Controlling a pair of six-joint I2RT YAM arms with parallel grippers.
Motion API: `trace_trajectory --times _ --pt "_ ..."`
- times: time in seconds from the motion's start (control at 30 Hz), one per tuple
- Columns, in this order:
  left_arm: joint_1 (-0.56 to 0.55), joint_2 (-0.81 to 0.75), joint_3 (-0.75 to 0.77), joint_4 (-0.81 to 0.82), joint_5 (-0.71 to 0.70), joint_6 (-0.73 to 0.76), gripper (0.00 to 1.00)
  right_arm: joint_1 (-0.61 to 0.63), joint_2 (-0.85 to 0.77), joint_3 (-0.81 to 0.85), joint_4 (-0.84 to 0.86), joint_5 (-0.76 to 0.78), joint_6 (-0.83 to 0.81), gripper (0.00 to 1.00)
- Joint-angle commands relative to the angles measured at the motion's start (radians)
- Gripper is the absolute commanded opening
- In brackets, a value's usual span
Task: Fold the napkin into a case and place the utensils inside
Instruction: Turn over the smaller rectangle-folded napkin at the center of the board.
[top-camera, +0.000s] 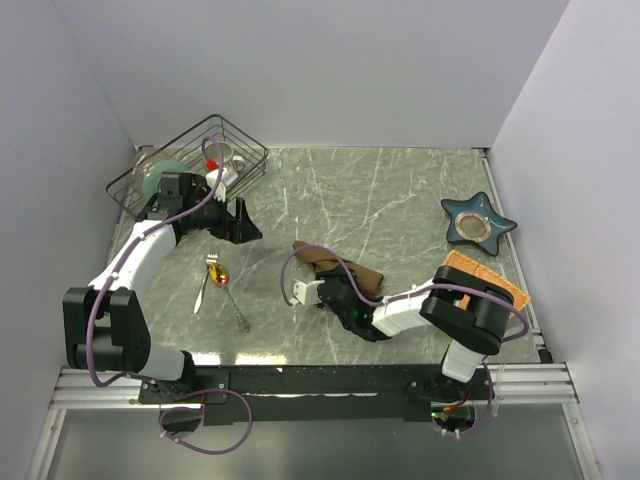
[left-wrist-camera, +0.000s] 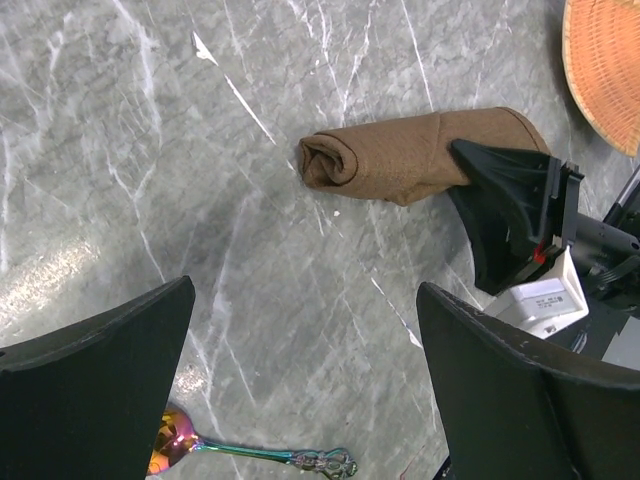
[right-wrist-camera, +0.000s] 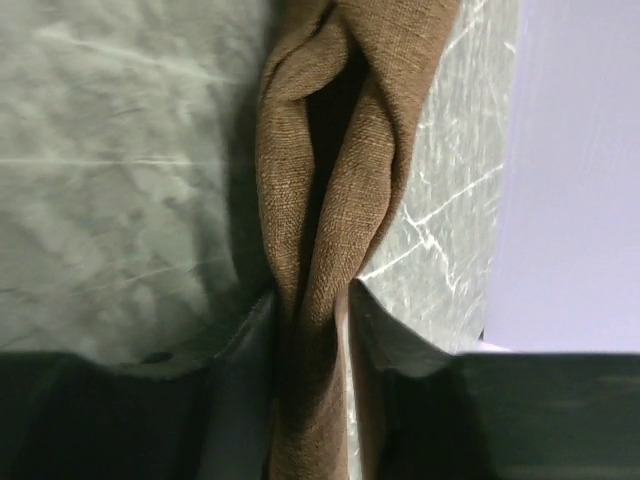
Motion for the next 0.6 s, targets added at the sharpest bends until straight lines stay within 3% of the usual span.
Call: trace_trajectory --times 0.0,0.2,0.27,0.33,0.43,0.5,0.57 --pt "0.005 -0.046 -0.019 0.018 -0.001 -0.006 0.99 0.030 0.007 -0.047 0.173 0.022 -0.075 0.55" --pt "0.005 -0.073 -0.045 0.024 0.003 -0.011 0.99 0.069 -0.057 -0.084 0.105 -0.020 -0.069 0.57" --pt "0.005 -0.081 -0.048 0.024 0.008 -0.011 0.99 0.075 -0.082 -0.070 0.052 -0.046 -0.035 0.67" --pt "0.005 -0.090 -0.053 0.022 0.017 -0.011 0.99 0.082 -0.110 -0.063 -0.018 -0.067 0.001 0.85" --pt "0.005 -0.102 -0.062 0.033 0.035 -0.009 0.99 0.082 -0.179 0.006 -0.175 -0.138 0.093 0.95" --pt "0.005 -0.099 -0.060 0.040 0.051 -0.009 0.99 0.081 -0.225 0.048 -0.298 -0.190 0.155 0.96" --pt "0.004 -0.081 -0.046 0.056 0.084 -0.006 0.93 0.061 -0.286 0.106 -0.379 -0.243 0.250 0.96"
